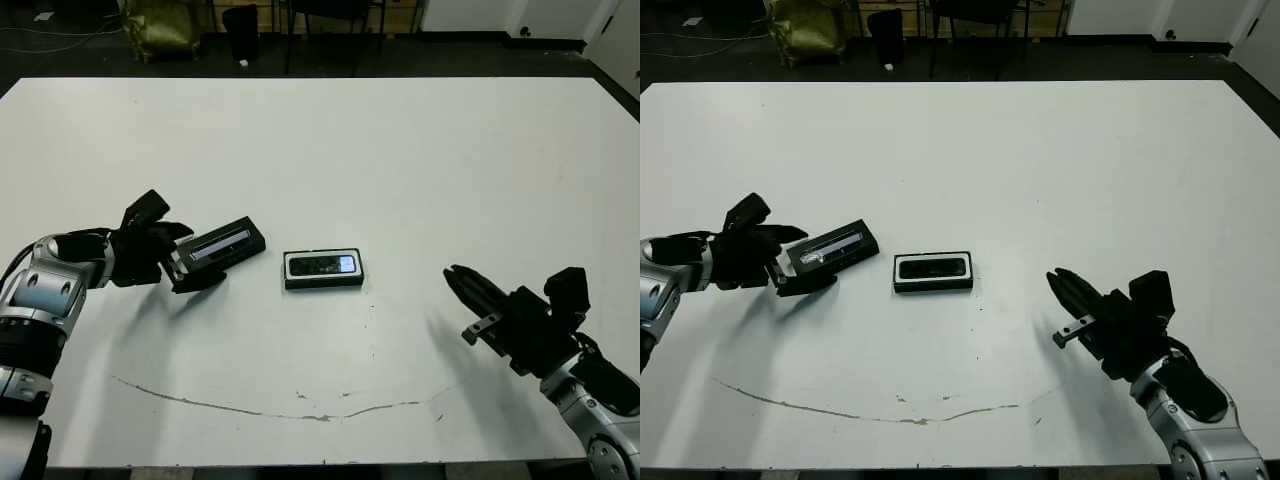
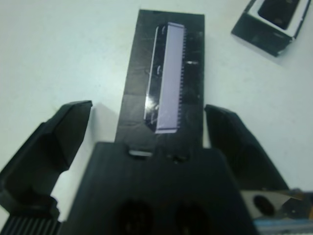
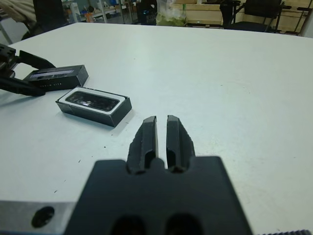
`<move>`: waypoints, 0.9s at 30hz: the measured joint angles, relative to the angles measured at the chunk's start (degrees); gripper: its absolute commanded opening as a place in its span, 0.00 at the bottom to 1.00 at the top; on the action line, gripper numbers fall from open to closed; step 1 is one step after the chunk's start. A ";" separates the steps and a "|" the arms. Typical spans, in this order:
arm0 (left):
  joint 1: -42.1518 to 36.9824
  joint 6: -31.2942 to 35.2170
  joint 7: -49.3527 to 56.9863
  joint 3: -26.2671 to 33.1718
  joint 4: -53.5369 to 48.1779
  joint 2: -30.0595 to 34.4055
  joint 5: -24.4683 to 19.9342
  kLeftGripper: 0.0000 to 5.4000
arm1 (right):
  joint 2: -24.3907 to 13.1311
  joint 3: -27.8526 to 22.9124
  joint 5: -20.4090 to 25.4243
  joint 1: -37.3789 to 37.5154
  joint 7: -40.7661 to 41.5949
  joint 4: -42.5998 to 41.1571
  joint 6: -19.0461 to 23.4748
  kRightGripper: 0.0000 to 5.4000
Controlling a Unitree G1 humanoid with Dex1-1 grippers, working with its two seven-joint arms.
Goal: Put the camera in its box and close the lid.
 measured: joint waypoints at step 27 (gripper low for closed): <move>-3.65 3.28 -10.52 -2.08 4.52 -0.31 -1.70 0.71 | -1.01 -0.54 0.68 1.23 -2.83 -4.40 4.67 0.00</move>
